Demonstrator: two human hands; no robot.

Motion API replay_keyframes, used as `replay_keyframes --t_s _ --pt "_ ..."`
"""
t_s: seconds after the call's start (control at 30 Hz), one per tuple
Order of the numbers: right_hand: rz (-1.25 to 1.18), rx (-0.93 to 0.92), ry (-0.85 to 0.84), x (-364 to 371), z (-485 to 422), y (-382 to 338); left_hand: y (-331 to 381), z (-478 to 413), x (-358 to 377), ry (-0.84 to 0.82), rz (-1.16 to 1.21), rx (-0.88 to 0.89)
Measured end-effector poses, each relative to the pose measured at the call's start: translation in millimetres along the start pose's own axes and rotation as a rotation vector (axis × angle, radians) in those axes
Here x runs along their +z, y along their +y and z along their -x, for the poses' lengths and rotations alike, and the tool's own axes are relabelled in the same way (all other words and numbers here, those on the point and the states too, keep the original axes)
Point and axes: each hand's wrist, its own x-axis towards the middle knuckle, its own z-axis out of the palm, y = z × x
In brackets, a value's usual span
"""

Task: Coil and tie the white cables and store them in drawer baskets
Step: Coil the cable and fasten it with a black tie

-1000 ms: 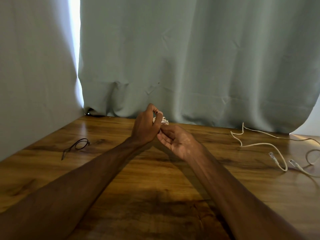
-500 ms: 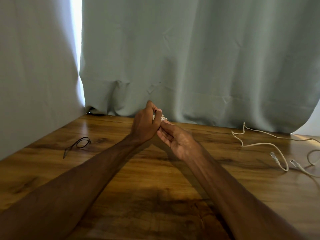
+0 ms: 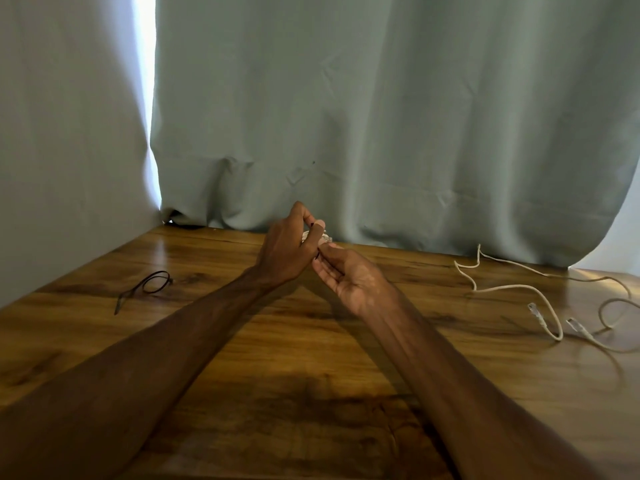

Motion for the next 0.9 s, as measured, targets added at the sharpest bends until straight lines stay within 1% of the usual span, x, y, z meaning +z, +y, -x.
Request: replay_keyframes --t_s 0.27,0.6,0.8,0.9 --pt "-0.007 0.014 -0.023 -3.8 -1.7 -2.6 7.0 1.9 -1.8 -0.037 0.036 0.000" --pt "0.018 0.063 -0.062 -4.2 0.9 -7.3 7.0 1.8 -1.4 0.014 -0.031 -0.006" --pt "0.169 0.085 -0.048 -2.4 1.1 -7.2 7.0 1.0 -3.4 0.026 -0.094 0.017" --pt "0.241 0.040 -0.014 -2.3 -1.0 -6.6 7.2 0.9 -3.0 0.013 -0.119 -0.009"
